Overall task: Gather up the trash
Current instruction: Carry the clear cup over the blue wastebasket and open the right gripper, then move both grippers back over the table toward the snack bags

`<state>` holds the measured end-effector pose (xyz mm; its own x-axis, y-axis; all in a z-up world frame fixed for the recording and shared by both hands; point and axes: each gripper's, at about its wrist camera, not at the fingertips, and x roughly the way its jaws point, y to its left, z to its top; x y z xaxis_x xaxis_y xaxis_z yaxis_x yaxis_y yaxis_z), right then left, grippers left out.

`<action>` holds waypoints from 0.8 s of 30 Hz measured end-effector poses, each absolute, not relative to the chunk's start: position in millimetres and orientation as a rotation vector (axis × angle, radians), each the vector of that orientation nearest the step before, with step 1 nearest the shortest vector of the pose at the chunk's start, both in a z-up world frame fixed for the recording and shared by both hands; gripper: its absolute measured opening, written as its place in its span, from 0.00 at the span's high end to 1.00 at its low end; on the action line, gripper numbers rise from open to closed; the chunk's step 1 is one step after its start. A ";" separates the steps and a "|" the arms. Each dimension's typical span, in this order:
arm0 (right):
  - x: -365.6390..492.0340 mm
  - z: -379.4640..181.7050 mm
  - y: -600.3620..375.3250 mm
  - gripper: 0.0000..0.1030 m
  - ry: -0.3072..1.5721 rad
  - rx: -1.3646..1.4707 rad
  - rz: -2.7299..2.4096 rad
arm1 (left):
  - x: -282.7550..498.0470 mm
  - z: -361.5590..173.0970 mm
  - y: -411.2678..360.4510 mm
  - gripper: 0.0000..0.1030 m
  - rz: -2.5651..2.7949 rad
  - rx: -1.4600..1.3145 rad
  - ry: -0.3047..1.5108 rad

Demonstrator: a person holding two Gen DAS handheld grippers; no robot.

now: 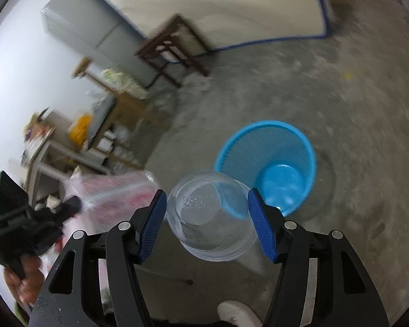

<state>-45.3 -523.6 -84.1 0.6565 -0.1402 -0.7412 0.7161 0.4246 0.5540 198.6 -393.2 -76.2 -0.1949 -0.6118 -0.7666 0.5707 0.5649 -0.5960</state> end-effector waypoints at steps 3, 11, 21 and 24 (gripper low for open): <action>-36.9 -103.4 -542.2 0.44 0.666 1.027 -0.620 | 194.9 -116.1 -438.9 0.96 -1.050 0.003 1.452; -14.4 -163.3 -598.3 0.22 0.699 1.024 -0.734 | 198.5 -192.3 -484.0 0.25 -0.911 0.007 1.479; -45.0 -148.2 -583.4 0.14 0.717 0.912 -0.775 | 183.6 -142.0 -457.2 0.23 -0.969 0.047 1.327; -50.5 -119.8 -565.9 0.07 0.696 0.784 -0.790 | 172.2 -108.9 -447.9 0.23 -1.027 0.074 1.247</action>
<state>-50.5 -565.9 -119.8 0.5212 -0.3463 -0.7800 0.8176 0.4646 0.3400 172.2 -447.9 -108.9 -0.0441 -0.5974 -0.8007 0.6714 0.5758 -0.4666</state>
